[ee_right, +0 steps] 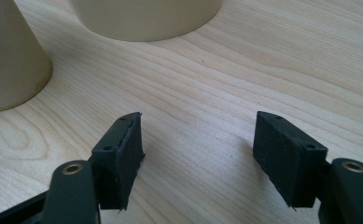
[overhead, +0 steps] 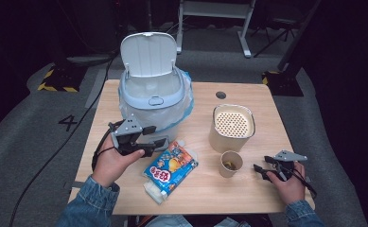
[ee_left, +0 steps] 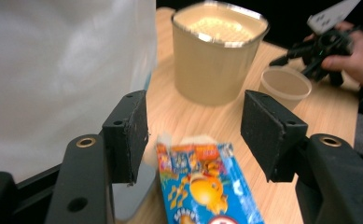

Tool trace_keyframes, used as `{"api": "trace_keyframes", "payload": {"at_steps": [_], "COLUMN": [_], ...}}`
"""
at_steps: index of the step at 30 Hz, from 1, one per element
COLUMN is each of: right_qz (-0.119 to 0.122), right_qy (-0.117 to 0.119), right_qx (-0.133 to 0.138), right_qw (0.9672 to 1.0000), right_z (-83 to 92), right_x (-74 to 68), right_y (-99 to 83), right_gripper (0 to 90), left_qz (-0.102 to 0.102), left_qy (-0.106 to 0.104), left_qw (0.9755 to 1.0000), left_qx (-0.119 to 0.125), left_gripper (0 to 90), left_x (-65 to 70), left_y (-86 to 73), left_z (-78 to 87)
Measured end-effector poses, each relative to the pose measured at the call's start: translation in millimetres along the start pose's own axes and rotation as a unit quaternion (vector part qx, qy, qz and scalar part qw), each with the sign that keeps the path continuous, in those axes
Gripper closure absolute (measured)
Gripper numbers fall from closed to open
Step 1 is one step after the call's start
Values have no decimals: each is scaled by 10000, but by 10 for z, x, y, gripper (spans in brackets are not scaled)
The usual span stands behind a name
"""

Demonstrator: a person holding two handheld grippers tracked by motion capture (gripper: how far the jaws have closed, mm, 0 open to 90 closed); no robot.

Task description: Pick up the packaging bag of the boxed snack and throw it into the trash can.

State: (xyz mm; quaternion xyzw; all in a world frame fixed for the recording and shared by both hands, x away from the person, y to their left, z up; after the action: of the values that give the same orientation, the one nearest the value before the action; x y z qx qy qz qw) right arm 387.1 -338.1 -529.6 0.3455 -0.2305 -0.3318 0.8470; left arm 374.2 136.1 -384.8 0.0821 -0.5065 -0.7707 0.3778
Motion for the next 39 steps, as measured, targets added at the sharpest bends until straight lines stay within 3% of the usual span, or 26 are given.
{"api": "trace_keyframes", "payload": {"at_steps": [4,12,15,16,17,20,27,33,34,39], "right_qz": [0,0,4,2,2,1,0,2,0,0], "right_qy": [-1,0,-4,-3,-3,-2,-4,-4,-3,-4], "right_qx": [-1,0,-1,-1,-1,-1,-1,-1,0,-1], "right_qw": [10000,10000,10000,10000,10000,10000,10000,10000,10000,10000], "right_z": [0,1,1,1,1,1,0,0,0,0], "right_x": [0,-1,-1,-1,-1,-1,-1,-1,-1,-1], "right_y": [0,0,0,0,0,0,0,0,0,0], "right_gripper": [332,332,333,333,333,333,332,332,333,332], "left_qz": [47,371,494,572,572,708,833,817,739,804], "left_qy": [131,80,20,-22,-22,-15,18,-19,-9,-61], "left_qw": [9997,9969,9948,9931,9931,9894,9853,9808,9803,9812], "left_qx": [-208,-693,-887,-1018,-1018,-1270,-1493,-1769,-1831,-1755], "left_gripper": [421,451,457,461,463,474,497,599,607,785], "left_x": [-94,-241,-275,-286,-286,-311,-363,-356,-361,-357], "left_y": [-169,-455,-540,-602,-602,-686,-761,-827,-832,-807], "left_z": [-140,-448,-549,-628,-628,-761,-873,-926,-930,-910]}}
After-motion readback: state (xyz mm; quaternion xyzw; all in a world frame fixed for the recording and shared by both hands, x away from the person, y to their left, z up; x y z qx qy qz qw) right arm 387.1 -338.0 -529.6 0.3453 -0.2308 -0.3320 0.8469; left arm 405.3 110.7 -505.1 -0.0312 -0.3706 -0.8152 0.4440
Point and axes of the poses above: each handheld gripper's, and its own axes: z roughly backward along the jaws, y roughly out of its top, x roughly to its right, the point moved 4 cm from there along -z, roughly forward along the jaws, and after that the axes turned 12 degrees about z, right-handed, at the moved point
